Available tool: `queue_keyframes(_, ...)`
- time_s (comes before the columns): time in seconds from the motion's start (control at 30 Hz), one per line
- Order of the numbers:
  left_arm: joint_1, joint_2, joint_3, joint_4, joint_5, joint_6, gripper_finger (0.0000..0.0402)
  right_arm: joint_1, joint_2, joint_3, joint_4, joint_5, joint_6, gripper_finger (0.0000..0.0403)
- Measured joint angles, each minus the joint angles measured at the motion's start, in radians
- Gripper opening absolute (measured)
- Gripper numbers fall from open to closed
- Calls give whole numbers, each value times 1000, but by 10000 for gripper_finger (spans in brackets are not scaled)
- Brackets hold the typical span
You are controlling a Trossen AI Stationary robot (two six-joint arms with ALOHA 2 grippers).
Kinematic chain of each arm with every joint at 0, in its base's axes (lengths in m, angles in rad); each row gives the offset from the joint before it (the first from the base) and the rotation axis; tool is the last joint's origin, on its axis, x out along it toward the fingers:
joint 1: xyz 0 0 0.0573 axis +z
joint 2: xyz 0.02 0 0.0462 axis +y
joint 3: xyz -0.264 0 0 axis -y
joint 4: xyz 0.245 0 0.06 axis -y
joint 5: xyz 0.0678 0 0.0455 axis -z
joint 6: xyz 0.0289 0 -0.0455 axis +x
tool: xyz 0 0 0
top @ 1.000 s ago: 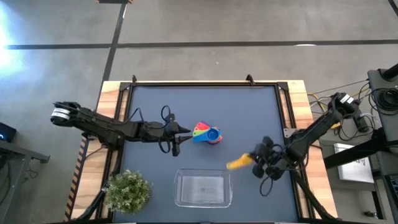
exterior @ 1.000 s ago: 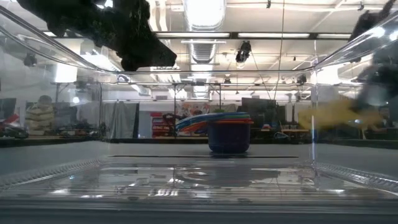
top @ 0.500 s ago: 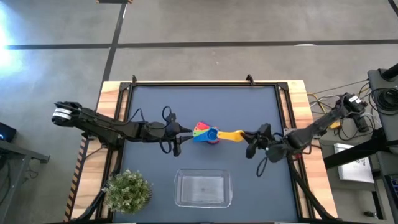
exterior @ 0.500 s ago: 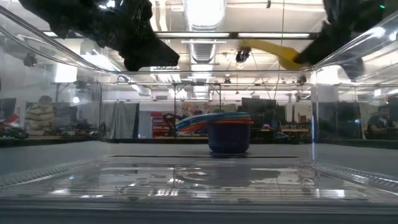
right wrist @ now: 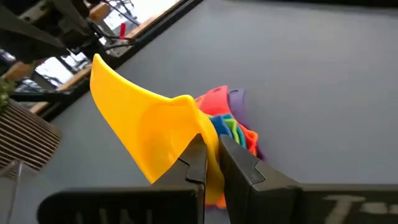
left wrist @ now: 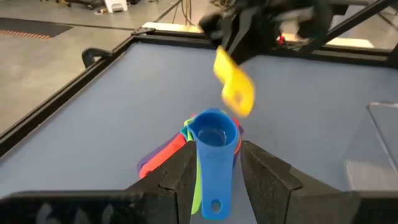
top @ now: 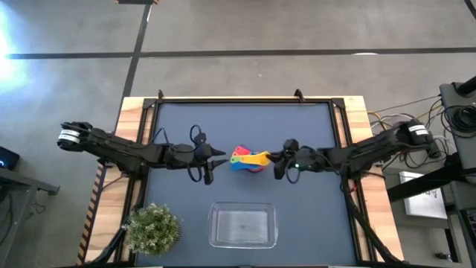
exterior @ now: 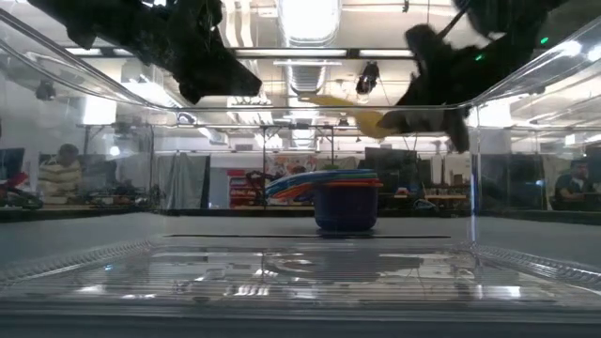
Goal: Nest measuring cups in basket
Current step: Stack the yellow measuring cup on top of the blue measuring cup
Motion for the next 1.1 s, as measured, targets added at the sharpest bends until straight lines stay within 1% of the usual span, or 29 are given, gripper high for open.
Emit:
queue_keyframes(0.07,0,-14,0,-8,-1,0,107,-42,44,1,52,-60,1,14)
queue_keyframes(0.17,0,-14,-2,-16,-2,0,107,-89,108,25,79,-124,-2,14)
queue_keyframes(0.3,0,-8,-3,-39,-2,0,107,-124,184,72,78,-197,-10,32)
queue_keyframes(0.4,0,-8,-3,-42,-13,0,107,-132,238,105,56,-212,-14,43)
queue_keyframes(0.53,0,-8,-5,-42,-24,0,107,-135,285,140,37,-212,-47,48)
queue_keyframes(0.73,0,-8,-8,-46,-25,0,107,-135,275,156,27,-211,-136,50)
queue_keyframes(0.8,0,-8,-8,-47,-25,0,107,-138,251,156,5,-210,-143,51)
queue_keyframes(0.9,0,-8,-8,-47,-25,0,107,-138,219,156,-58,-179,-162,54)
queue_keyframes(1.0,0,-8,-8,-45,-25,0,107,-138,190,156,-104,-166,-170,68)
queue_keyframes(1.1,0,-8,-8,-37,-25,0,107,-138,177,156,-113,-167,-172,94)
